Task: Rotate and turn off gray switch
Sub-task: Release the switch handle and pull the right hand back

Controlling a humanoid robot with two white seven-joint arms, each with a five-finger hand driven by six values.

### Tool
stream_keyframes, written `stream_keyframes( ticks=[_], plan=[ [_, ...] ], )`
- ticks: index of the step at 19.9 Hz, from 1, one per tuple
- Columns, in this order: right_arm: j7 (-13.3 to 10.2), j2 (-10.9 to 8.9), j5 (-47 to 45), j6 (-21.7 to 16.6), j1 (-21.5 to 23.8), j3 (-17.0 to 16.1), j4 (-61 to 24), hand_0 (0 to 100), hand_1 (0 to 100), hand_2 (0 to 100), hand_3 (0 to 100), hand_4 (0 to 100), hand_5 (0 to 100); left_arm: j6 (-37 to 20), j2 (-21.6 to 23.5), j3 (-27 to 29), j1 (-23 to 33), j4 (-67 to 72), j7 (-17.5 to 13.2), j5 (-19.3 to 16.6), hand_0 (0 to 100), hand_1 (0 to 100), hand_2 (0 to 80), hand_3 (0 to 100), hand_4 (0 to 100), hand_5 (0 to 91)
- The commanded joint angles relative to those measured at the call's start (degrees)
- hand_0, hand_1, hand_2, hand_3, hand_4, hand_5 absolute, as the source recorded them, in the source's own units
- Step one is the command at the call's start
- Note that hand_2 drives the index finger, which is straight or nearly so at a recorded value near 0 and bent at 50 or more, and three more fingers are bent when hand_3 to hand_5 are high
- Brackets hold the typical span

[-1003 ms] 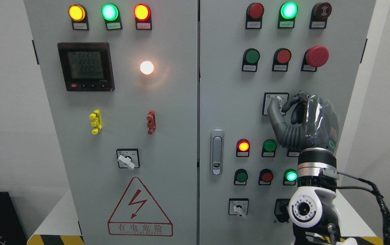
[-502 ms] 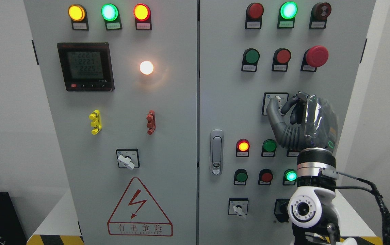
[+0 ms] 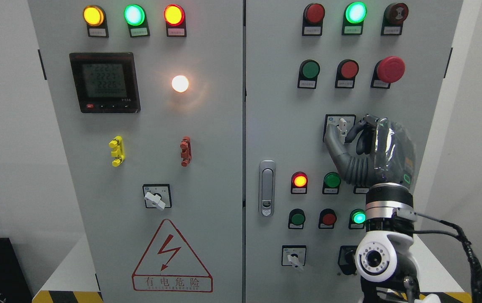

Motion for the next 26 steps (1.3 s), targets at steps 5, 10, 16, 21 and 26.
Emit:
stream_keyframes(
  ticks=[5,10,16,21,26],
  plan=[
    [-0.4,-0.09,-0.01,-0.32,0.22,0.08,-0.45,30,45,70,100,99,100,-0.05,-0.03,0.44,-0.53,-1.41,-0.05,1.14,12,39,0.0,0,0,0.0],
    [-0.49,-0.62,-0.01,-0.41,0.31,0.08,-0.89,30,45,70,100,98,100,-0.05,0.06,0.44,-0.53,-1.41,-0.05,1.14,12,39,0.0,0,0,0.0],
    [-0.75,-1.32,-0.01,-0.59,0.66,-0.18,-1.59,30,45,70,100,98,100,-0.05,-0.03,0.44,-0.53,-1.41,-0.05,1.14,12,39,0.0,0,0,0.0],
    [-1.45,-1.67,-0.01,-1.02,1.36,-0.09,-3.87,29,45,69,100,98,100,-0.05,0.06,0.44,-0.53,-1.41,-0.05,1.14,12,39,0.0,0,0,0.0],
    [-2.59,-3.08,-0.09,-3.92,4.35,-0.09,-7.3,30,43,66,100,96,100,-0.05,-0.03,0.44,-0.53,-1.41,-0.05,1.14,12,39,0.0,0,0,0.0]
  ],
)
